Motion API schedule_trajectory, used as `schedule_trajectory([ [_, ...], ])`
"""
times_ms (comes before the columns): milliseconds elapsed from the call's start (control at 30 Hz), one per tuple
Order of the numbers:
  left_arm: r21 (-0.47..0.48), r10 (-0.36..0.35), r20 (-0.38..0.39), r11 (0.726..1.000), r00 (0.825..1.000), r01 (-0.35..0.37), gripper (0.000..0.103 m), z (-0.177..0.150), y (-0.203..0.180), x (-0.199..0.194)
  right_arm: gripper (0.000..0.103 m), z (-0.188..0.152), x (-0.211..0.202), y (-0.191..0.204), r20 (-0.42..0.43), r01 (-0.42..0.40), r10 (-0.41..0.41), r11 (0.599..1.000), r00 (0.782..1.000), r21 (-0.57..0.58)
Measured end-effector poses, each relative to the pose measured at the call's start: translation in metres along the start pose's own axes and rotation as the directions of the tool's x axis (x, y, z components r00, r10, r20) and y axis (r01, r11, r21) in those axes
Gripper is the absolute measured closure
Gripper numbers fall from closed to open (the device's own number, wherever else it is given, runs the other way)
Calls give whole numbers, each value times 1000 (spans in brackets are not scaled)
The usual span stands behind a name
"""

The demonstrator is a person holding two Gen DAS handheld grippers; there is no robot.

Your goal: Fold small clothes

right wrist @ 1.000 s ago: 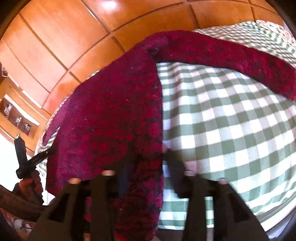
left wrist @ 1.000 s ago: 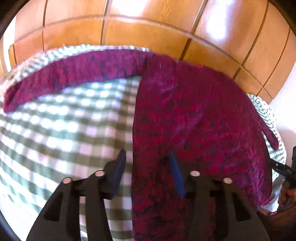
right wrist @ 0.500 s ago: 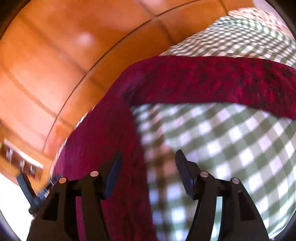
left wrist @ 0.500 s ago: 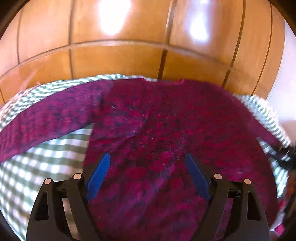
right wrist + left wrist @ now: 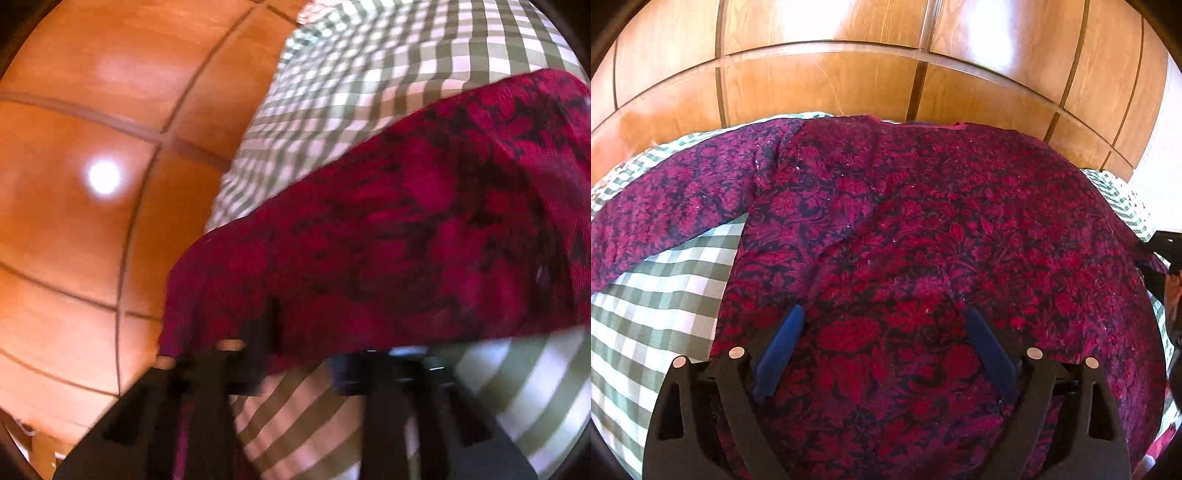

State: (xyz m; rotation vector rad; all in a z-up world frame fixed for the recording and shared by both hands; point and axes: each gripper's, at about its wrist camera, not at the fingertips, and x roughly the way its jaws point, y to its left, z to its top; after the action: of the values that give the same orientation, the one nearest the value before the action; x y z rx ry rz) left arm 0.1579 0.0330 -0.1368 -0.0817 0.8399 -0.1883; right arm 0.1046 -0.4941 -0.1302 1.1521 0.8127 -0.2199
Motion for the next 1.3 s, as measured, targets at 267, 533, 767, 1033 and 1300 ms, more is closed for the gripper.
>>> schedule_trajectory([
  [267, -10, -30, -5, 999, 1000, 30, 11, 1, 1, 1, 91, 78, -22, 16, 141, 150, -132, 980, 981, -127],
  [533, -12, -59, -14, 998, 998, 59, 6, 2, 4, 2, 91, 101, 10, 17, 122, 252, -232, 949, 965, -188],
  [767, -18, -84, -14, 996, 996, 84, 4, 4, 4, 3, 25, 102, 7, -4, 130, 143, -146, 989, 981, 32],
  [1033, -15, -77, -17, 997, 997, 77, 4, 3, 5, 3, 87, 92, -4, 10, 150, 196, -190, 980, 970, -28],
  [1300, 16, -39, -34, 999, 999, 39, 4, 3, -2, 8, 88, 27, 7, 123, 236, 223, -119, 846, 964, -484],
])
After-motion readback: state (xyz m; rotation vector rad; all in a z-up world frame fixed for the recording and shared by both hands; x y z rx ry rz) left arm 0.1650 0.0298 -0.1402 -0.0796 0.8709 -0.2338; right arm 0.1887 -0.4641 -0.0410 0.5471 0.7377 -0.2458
